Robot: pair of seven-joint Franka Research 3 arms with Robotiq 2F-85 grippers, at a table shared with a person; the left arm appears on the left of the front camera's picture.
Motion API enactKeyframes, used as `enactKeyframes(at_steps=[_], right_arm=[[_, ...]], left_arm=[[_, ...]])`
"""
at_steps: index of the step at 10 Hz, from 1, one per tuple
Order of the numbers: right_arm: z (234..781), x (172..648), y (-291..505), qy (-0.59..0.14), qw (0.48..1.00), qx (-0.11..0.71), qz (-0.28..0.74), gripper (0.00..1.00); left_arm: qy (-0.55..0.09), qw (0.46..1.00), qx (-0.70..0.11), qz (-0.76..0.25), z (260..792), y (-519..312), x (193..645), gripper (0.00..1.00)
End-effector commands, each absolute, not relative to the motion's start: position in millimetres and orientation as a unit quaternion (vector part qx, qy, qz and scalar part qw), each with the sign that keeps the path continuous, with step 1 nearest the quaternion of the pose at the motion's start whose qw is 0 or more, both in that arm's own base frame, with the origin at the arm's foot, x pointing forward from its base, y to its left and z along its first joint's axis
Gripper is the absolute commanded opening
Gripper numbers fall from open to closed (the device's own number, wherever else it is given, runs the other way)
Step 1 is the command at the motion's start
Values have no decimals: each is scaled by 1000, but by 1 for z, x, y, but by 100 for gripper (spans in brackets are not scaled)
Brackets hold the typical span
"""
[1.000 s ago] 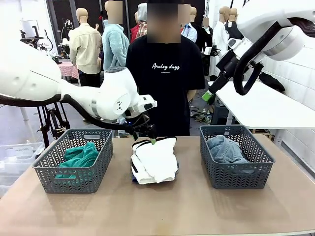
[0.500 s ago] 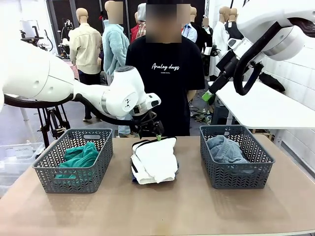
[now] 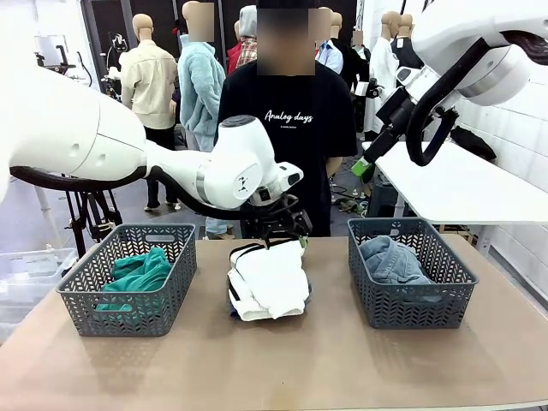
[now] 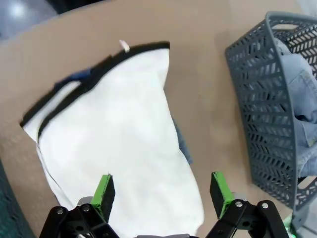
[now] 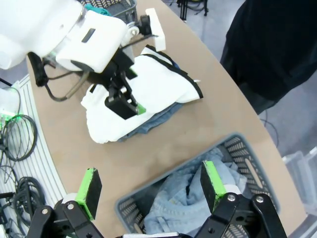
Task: Sort the tops and bottoms.
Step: Lift clothes from the center of the table with your left hand.
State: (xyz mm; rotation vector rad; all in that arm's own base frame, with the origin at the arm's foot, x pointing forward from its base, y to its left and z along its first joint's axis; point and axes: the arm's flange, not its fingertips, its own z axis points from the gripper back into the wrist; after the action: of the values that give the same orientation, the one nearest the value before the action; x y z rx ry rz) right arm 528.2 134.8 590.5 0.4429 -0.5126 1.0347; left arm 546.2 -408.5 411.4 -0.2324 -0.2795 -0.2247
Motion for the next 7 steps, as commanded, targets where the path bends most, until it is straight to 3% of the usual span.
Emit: enactKeyframes(at_steps=[1,4,7], right_arm=[[590,528,134,-242,811,207,491,100],[590,528,134,-242,811,207,491,100],[590,528,134,-242,811,207,491,100]], left_arm=[[-116,988,-96,-23,407,-405,543,100],[-83,995,-29,41,401,-405,540,100],[-43,997,-33,59,391,-394,548,100]])
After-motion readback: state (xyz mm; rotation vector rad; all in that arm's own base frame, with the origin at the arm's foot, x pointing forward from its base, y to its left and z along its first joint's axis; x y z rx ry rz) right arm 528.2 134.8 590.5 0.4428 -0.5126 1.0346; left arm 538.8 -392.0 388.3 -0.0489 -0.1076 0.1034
